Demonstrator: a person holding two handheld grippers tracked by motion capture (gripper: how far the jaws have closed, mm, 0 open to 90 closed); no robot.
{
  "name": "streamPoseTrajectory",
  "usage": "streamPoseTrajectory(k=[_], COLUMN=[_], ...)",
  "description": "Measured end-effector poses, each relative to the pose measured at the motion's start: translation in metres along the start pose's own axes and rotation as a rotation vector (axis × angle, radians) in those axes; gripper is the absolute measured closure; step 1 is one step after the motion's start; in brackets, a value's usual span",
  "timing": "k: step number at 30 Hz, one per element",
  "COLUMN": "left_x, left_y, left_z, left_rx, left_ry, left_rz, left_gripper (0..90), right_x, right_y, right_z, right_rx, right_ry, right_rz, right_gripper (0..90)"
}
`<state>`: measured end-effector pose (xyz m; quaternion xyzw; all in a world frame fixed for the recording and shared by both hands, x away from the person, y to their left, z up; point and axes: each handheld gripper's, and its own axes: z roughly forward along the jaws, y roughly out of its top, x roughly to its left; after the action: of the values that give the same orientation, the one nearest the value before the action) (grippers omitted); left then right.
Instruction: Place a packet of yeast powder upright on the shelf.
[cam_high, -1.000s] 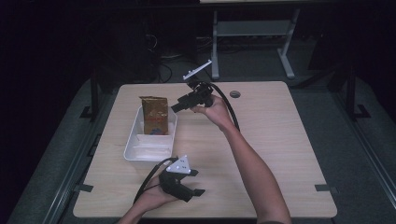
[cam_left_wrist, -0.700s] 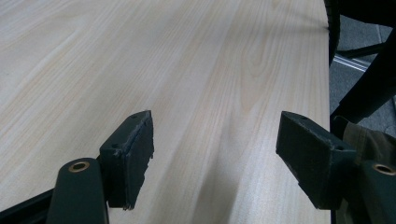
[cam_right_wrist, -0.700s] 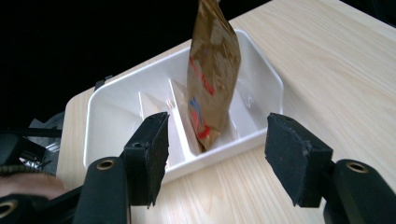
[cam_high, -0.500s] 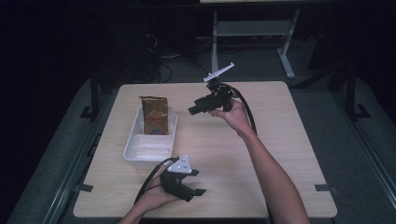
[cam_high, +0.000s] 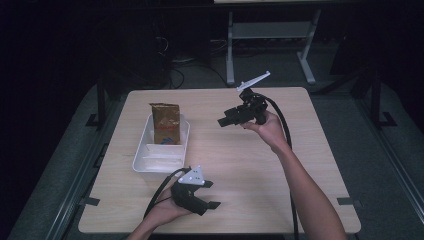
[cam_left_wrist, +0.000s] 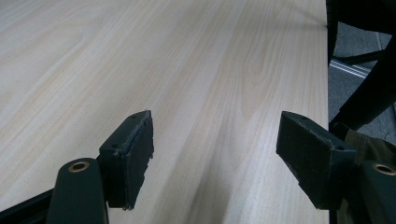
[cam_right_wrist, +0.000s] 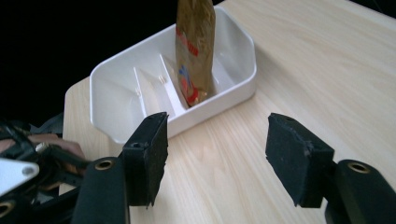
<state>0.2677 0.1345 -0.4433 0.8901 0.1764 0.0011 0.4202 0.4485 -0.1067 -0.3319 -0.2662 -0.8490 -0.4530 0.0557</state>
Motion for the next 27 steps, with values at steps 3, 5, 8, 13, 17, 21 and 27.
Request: streamPoseTrajectory(k=[3, 5, 8, 13, 17, 21, 27], left_x=[0.000, 0.001, 0.001, 0.001, 0.002, 0.003, 0.003], left_y=[0.001, 0.000, 0.000, 0.001, 0.000, 0.001, 0.001], left_z=[-0.001, -0.001, 0.000, 0.001, 0.000, -0.001, -0.002], left_rx=[-0.005, -0.005, 0.000, 0.000, 0.001, -0.001, -0.005], left_ry=[0.000, 0.001, 0.001, 0.003, 0.006, 0.010, 0.013], left_rz=[-0.001, -0.005, -0.004, -0.003, -0.005, -0.006, -0.007], left_gripper=[27.0, 27.0, 27.0, 27.0, 27.0, 27.0, 27.0], right_x=[0.001, 0.001, 0.002, 0.003, 0.004, 0.005, 0.006], right_y=[-0.009, -0.014, -0.023, -0.038, -0.050, -0.063, -0.085], right_z=[-0.006, -0.009, -0.015, -0.026, -0.034, -0.041, -0.050], right_rx=[-0.005, -0.001, 0.003, 0.001, 0.002, 0.000, 0.001], right_ry=[-0.012, -0.015, -0.021, -0.032, -0.037, -0.047, -0.055], right_rz=[-0.008, -0.004, 0.005, 0.017, 0.028, 0.037, 0.056], right_gripper=[38.3, 38.2, 38.2, 37.7, 37.5, 37.3, 37.1])
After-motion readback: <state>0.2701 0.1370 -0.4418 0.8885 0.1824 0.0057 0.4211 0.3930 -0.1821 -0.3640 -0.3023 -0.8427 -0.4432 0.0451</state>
